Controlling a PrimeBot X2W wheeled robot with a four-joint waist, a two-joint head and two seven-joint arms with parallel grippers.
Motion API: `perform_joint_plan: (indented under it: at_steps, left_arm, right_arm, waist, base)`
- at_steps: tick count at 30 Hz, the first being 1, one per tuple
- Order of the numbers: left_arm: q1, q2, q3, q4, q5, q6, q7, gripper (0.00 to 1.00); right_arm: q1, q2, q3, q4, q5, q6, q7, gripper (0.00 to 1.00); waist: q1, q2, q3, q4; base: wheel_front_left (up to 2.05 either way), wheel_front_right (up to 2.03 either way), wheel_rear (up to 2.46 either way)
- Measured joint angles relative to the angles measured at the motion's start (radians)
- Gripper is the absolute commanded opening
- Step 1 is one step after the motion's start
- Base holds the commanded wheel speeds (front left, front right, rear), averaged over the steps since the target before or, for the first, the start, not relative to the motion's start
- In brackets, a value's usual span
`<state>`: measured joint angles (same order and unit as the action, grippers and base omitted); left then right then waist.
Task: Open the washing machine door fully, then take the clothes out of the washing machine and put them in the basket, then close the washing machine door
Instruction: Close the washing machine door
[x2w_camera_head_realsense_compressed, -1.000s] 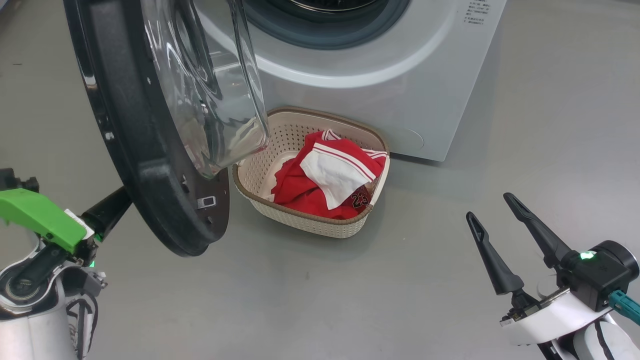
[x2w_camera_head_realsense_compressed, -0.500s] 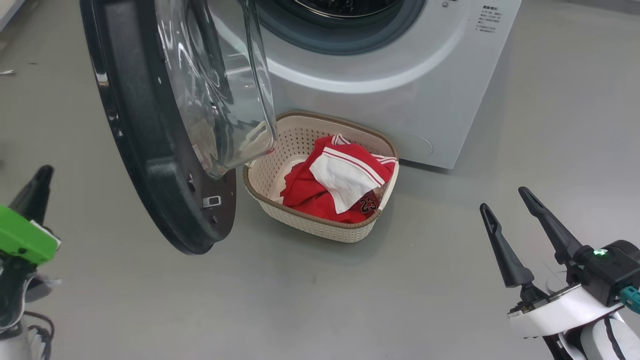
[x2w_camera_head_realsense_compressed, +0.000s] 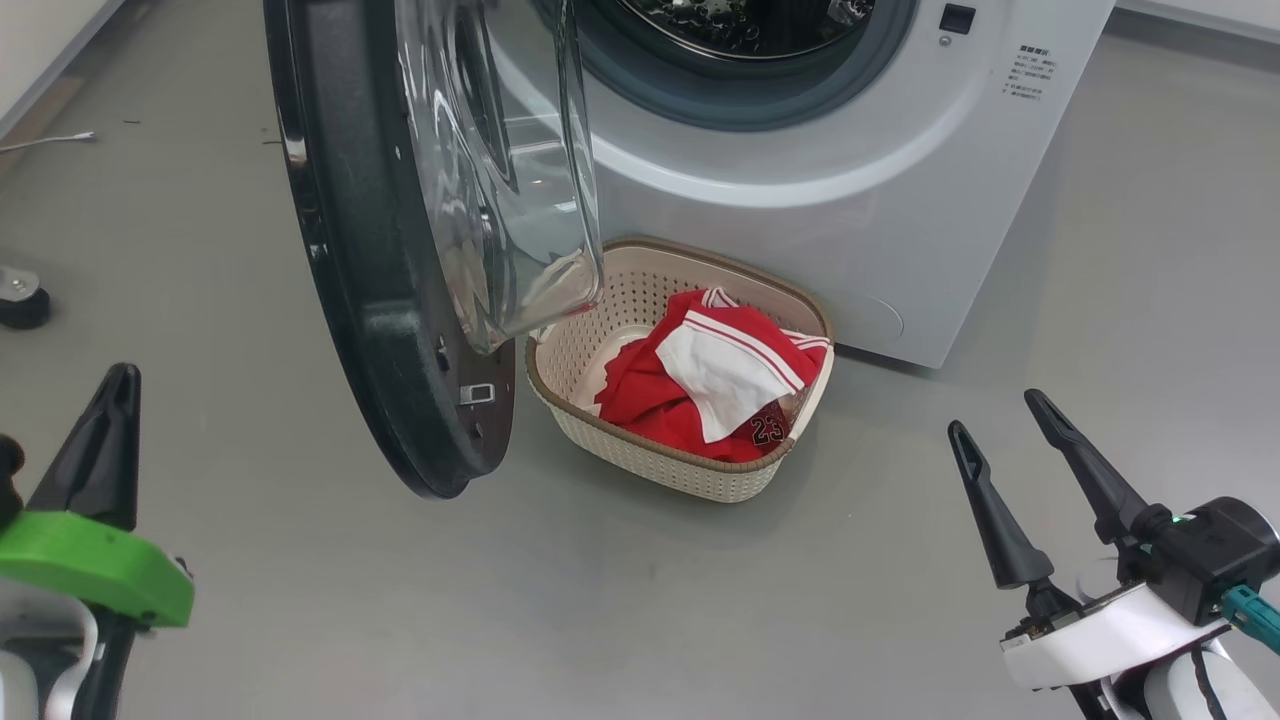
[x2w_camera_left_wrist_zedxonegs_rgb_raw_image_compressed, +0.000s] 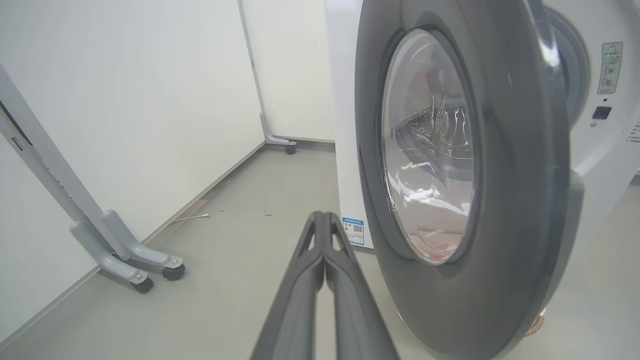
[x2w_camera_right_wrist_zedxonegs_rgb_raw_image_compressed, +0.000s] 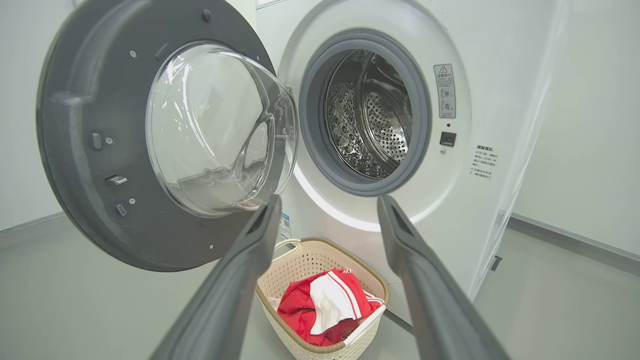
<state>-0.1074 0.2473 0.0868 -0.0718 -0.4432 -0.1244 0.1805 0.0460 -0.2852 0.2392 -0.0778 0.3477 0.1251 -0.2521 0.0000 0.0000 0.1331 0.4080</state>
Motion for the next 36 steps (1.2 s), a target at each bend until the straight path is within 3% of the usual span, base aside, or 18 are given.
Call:
perform_joint_plan:
  at_steps: [9, 11, 13, 21, 36]
  left_arm:
    - [0.098, -0.052, 0.030, 0.037, 0.103, 0.000, -0.248, 0.01]
    - [0.110, -0.063, 0.027, 0.045, 0.126, 0.001, -0.297, 0.43]
    - [0.124, -0.072, 0.013, 0.066, 0.133, 0.001, -0.323, 1.00]
    - [0.156, -0.102, -0.009, 0.115, 0.156, 0.014, -0.402, 1.00]
    - [0.159, -0.109, -0.030, 0.166, 0.183, 0.015, -0.416, 1.00]
  right_arm:
    - [0.002, 0.011, 0.018, 0.004, -0.006, 0.000, 0.000, 1.00]
    - [0.003, 0.016, 0.019, 0.004, -0.006, 0.000, 0.000, 1.00]
    - [0.003, 0.020, 0.022, 0.004, -0.006, 0.000, 0.000, 1.00]
    - [0.004, 0.025, 0.021, 0.008, -0.006, 0.000, 0.000, 1.00]
    - [0.004, 0.030, 0.015, 0.013, -0.009, 0.000, 0.000, 1.00]
  waist:
    - [0.0000, 0.0000, -0.013, 0.004]
    - [0.0000, 0.0000, -0.014, 0.003]
    - [0.0000, 0.0000, -0.014, 0.000]
    - [0.0000, 0.0000, -0.012, -0.013]
    - [0.0000, 0.0000, -0.016, -0.023]
  base:
    - [0.00, 0.00, 0.00]
    - [0.00, 0.00, 0.00]
    - [0.00, 0.00, 0.00]
    - [0.00, 0.00, 0.00]
    - [0.00, 0.00, 0.00]
